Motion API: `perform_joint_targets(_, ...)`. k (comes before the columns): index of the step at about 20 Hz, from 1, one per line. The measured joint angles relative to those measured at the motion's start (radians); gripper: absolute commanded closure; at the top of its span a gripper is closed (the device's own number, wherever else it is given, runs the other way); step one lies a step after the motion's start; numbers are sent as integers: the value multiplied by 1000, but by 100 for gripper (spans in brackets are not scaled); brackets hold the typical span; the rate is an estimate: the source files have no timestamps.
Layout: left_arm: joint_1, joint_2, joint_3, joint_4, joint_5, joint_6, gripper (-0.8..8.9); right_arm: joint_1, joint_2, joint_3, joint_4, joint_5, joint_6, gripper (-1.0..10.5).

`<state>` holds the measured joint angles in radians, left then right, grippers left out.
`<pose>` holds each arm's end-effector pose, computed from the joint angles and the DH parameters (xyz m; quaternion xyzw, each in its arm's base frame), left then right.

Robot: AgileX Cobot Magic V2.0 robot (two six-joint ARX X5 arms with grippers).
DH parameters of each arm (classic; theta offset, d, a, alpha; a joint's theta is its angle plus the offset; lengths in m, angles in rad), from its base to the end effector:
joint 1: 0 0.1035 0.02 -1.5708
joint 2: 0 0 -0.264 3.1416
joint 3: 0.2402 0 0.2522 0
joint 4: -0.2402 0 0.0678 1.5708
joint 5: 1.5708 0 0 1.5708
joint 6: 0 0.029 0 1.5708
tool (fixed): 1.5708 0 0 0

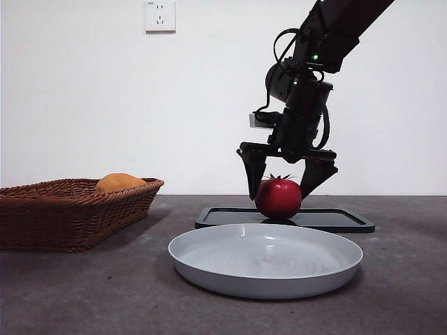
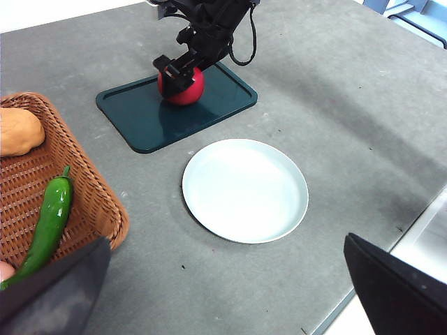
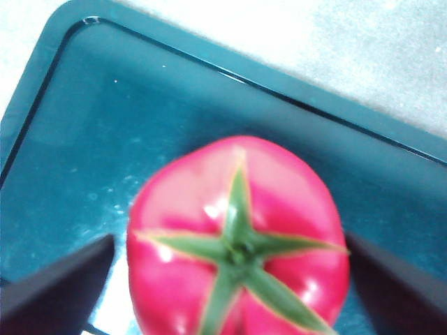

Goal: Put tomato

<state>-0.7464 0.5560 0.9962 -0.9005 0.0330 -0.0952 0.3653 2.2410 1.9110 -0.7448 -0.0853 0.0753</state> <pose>0.0570 -0.0540 0.3585 0.0367 0.2311 -0.3593 0.9034 0.4486 0.1742 0.2027 -0.0399 0.5138 0.1727 0.8394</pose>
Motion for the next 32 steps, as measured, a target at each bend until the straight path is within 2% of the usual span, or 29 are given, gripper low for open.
perform_joint_targets(2,0,0,0,0,0,0,126,-2,0,2,-1,10,-1,267)
perform_joint_targets(4,0,0,0,0,0,0,126,-13,0,72,-89,10,-1,267)
perform_joint_targets(7,0,0,0,0,0,0,126,-20,-13,275,-320,10,-1,268)
perform_joint_targets(9,0,0,0,0,0,0,126,-24,-34,351,-486,10,-1,268)
perform_joint_targets(11,0,0,0,0,0,0,126,-23,-80,351,-571,12,-1,268)
perform_joint_targets(13,0,0,0,0,0,0,126,-23,-140,351,-598,79,-1,268)
perform_joint_targets(14,0,0,0,0,0,0,126,-24,-183,336,-598,86,-1,268)
perform_joint_targets(17,0,0,0,0,0,0,126,-24,-341,198,-598,100,-1,268)
perform_joint_targets(22,0,0,0,6,0,0,126,-20,-693,-195,-598,116,-1,268)
perform_joint_targets(24,0,0,0,16,0,0,126,-20,-871,-365,-589,89,-1,268)
perform_joint_targets(28,0,0,0,22,0,0,126,-19,-1244,-671,-468,-17,-1,268)
perform_joint_targets(32,0,0,0,23,0,0,126,-19,-1584,-867,-450,-21,-1,268)
